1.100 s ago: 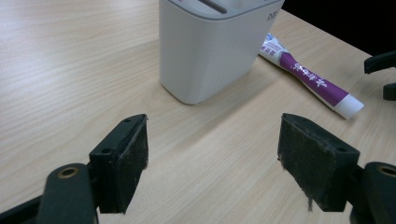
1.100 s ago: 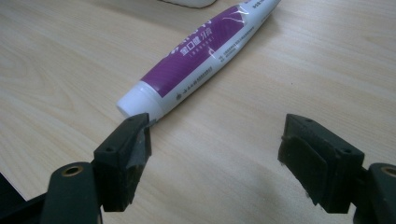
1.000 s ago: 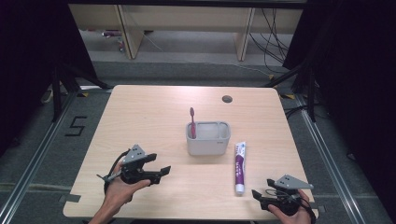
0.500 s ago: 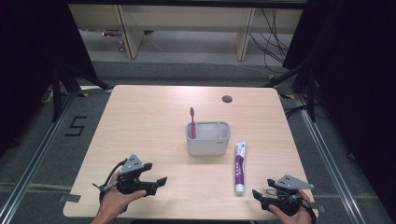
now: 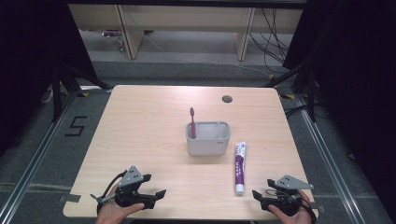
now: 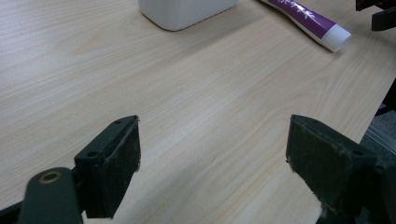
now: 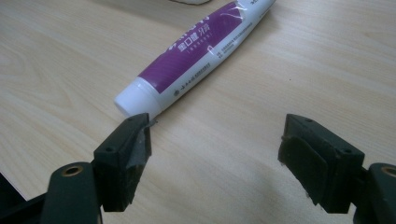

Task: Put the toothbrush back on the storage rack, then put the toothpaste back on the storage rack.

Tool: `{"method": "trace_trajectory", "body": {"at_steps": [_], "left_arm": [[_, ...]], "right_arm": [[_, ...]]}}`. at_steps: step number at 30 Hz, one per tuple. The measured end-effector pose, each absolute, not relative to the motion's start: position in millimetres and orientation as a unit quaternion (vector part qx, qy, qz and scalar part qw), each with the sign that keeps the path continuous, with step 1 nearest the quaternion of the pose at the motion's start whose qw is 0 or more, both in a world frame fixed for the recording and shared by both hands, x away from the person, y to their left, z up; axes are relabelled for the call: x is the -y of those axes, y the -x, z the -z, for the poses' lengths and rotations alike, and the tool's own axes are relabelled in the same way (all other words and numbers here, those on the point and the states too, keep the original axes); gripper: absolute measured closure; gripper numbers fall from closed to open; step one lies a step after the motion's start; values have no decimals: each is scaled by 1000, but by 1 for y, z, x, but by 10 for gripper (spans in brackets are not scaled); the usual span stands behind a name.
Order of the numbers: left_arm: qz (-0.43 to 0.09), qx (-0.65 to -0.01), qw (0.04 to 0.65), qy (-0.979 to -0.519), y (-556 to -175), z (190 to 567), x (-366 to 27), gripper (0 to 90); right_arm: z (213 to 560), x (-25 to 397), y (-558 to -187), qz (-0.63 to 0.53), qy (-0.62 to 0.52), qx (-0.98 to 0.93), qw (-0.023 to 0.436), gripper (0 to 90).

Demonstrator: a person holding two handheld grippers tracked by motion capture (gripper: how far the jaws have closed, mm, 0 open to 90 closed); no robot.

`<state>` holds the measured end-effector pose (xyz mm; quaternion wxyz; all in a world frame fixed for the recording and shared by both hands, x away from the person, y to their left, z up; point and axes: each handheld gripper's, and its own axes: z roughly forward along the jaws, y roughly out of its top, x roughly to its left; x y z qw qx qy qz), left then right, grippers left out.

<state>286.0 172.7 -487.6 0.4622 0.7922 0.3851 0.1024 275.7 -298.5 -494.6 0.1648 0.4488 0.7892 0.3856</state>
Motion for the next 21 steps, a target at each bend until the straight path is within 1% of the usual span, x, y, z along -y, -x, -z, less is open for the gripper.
{"method": "trace_trajectory", "body": {"at_steps": [7, 15, 16, 17, 19, 20, 21], "left_arm": [[-94, -376, 457, -800, -277, 488, -176, 168], [-100, -369, 445, -809, -270, 491, -175, 167], [-107, -365, 439, -814, -269, 492, -176, 167], [-105, -371, 445, -808, -268, 493, -174, 167], [-106, -372, 442, -809, -268, 493, -173, 167], [-108, -371, 441, -810, -268, 493, -173, 167], [-110, -371, 441, -810, -268, 493, -174, 167]], "right_arm": [[495, 299, -276, -384, -450, -790, 164, 252], [493, 296, -275, -383, -456, -788, 156, 249], [494, 296, -277, -384, -448, -792, 159, 247], [493, 295, -278, -379, -454, -792, 151, 242], [492, 294, -281, -381, -454, -792, 149, 242], [491, 292, -281, -381, -466, -786, 138, 238], [490, 293, -285, -380, -452, -793, 149, 235]]}}
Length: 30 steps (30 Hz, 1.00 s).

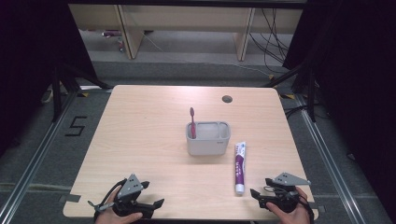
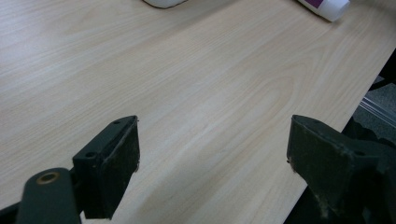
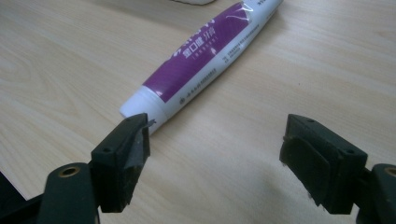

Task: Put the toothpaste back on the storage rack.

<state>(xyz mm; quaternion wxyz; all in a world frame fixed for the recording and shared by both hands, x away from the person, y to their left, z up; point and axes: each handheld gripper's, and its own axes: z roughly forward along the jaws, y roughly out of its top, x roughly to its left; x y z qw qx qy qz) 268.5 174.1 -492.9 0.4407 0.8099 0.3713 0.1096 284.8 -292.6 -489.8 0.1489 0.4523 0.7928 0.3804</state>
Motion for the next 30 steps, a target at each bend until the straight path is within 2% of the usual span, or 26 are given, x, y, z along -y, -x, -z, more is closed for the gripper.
{"method": "trace_trajectory", "body": {"at_steps": [1, 2, 4, 12, 18, 30], "left_arm": [[-108, -366, 439, -813, -269, 493, -176, 167], [-108, -371, 444, -808, -269, 493, -175, 166], [-106, -367, 433, -817, -270, 493, -178, 162], [-107, -371, 425, -819, -272, 497, -181, 161], [-99, -360, 412, -831, -274, 499, -179, 161], [-100, -361, 418, -827, -273, 499, -178, 161]], "right_arm": [[487, 289, -284, -383, -472, -784, 131, 234], [486, 291, -288, -381, -454, -792, 146, 230], [484, 288, -290, -385, -464, -787, 131, 212], [474, 281, -312, -366, -449, -802, 143, 208], [467, 269, -329, -341, -460, -809, 132, 187], [473, 243, -364, -303, -467, -822, 119, 184]]}}
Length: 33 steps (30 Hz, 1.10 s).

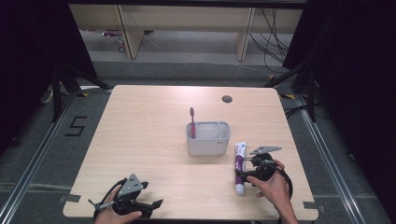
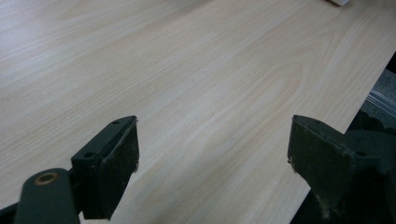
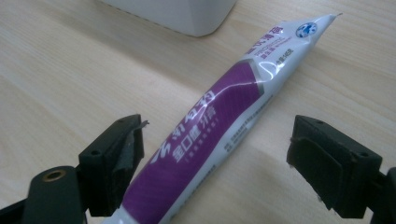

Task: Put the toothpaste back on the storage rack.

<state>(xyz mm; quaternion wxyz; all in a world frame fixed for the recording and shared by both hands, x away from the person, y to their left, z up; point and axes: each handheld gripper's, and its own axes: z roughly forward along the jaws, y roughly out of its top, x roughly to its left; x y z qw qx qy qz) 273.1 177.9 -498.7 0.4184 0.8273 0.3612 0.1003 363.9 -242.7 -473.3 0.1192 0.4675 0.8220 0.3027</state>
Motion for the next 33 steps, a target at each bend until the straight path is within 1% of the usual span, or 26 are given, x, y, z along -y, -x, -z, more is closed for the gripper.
{"method": "trace_trajectory", "body": {"at_steps": [1, 7, 10, 13, 14, 19, 21, 23, 25, 26, 28, 30, 33], "left_arm": [[-101, -361, 418, -828, -273, 499, -178, 162], [-100, -363, 418, -827, -273, 500, -179, 162], [-98, -360, 414, -830, -273, 499, -178, 162], [-98, -361, 415, -829, -273, 500, -178, 162], [-98, -361, 415, -829, -273, 500, -178, 162], [-98, -362, 420, -827, -274, 500, -178, 162], [-99, -364, 417, -827, -273, 500, -178, 161], [-98, -367, 420, -824, -273, 500, -178, 162], [-97, -368, 423, -822, -273, 501, -178, 162], [-97, -367, 420, -824, -273, 500, -178, 162], [-96, -363, 415, -829, -273, 500, -178, 162], [-96, -363, 415, -828, -273, 500, -178, 162], [-95, -363, 412, -830, -273, 500, -178, 162]], "right_arm": [[473, 239, -364, -293, -486, -817, 104, 184], [476, 231, -378, -278, -489, -820, 104, 181], [477, 229, -384, -266, -478, -829, 112, 186], [479, 225, -386, -255, -488, -829, 98, 209], [481, 226, -387, -249, -481, -835, 102, 216], [483, 228, -390, -244, -481, -835, 105, 268], [484, 229, -391, -250, -483, -834, 91, 285], [483, 229, -391, -250, -481, -835, 92, 317], [483, 229, -391, -246, -482, -836, 90, 325], [482, 226, -388, -237, -507, -826, 72, 336], [484, 231, -392, -244, -481, -838, 81, 374], [484, 234, -392, -243, -484, -837, 72, 421], [483, 237, -392, -237, -478, -843, 73, 479]]}}
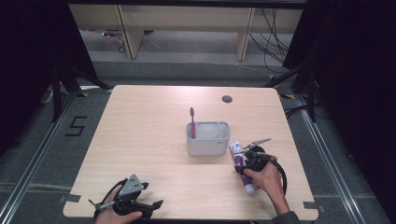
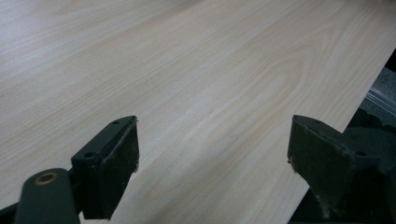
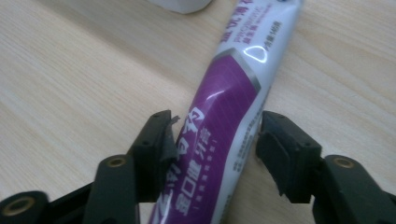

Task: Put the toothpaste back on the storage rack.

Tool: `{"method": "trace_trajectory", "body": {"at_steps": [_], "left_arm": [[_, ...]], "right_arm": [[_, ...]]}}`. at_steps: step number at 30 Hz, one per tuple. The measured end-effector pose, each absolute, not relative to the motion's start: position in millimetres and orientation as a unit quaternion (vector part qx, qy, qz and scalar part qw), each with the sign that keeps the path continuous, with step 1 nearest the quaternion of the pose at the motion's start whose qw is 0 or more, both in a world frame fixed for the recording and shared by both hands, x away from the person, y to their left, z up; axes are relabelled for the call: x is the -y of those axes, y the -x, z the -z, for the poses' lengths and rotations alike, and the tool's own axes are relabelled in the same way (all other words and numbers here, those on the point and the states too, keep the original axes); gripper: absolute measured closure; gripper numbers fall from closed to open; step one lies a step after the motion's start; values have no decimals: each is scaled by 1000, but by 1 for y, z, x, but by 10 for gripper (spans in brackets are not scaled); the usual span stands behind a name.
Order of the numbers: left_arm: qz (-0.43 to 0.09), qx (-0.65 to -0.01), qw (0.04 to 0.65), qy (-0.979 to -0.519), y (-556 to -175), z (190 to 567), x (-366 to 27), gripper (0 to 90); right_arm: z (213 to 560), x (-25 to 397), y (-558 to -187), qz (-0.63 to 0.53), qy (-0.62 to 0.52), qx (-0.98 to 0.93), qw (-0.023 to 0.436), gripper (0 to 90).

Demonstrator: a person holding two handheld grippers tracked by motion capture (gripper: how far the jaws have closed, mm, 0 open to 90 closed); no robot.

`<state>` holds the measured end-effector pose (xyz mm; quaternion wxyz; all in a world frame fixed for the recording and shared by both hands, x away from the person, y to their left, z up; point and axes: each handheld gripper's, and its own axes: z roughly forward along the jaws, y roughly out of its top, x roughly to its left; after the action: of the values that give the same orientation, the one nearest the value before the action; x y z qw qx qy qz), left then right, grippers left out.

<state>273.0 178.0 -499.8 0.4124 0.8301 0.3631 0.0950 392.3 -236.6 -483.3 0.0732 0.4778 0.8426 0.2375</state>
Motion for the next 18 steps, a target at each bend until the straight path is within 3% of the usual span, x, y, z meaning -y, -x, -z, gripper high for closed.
{"method": "trace_trajectory", "body": {"at_steps": [14, 18], "left_arm": [[-94, -357, 419, -830, -273, 500, -176, 161], [-93, -355, 418, -831, -272, 500, -176, 162]], "right_arm": [[473, 242, -400, -188, -466, -862, 68, 576], [468, 242, -403, -185, -455, -868, 72, 683]]}}
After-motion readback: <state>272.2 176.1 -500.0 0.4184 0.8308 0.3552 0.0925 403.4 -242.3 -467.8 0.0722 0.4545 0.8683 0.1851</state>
